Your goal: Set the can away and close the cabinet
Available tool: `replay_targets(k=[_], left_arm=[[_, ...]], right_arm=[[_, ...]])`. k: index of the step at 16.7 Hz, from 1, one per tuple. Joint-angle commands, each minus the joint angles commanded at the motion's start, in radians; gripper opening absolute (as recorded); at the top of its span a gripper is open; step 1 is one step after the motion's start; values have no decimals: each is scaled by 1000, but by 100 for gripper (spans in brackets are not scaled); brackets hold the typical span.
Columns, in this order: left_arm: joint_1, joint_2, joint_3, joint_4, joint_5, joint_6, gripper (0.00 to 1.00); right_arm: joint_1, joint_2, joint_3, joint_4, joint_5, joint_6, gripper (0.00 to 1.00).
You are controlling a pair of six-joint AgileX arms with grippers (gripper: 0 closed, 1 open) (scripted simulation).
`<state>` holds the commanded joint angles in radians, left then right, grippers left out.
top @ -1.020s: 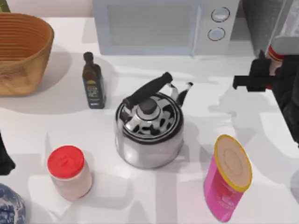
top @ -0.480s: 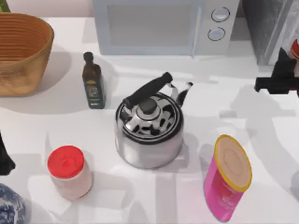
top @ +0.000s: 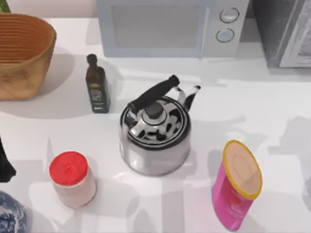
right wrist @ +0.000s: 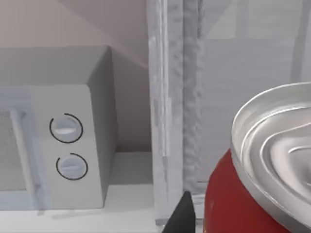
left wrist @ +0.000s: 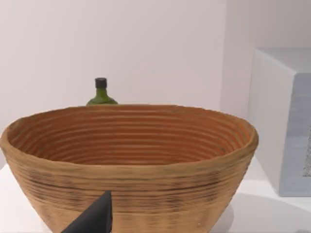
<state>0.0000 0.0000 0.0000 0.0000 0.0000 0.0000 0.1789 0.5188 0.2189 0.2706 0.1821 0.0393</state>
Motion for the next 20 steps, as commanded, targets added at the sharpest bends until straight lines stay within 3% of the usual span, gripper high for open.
replay_targets(k=[8, 16, 20], left_arm=[[0, 0, 0, 0, 0, 0, 100], [0, 0, 0, 0, 0, 0, 100], [0, 0, 0, 0, 0, 0, 100]], right_arm=[[-169, -497, -207, -255, -171, -37, 0], [-172, -505, -206, -271, -181, -37, 0], [-138, -384, -58, -305, -179, -37, 0]])
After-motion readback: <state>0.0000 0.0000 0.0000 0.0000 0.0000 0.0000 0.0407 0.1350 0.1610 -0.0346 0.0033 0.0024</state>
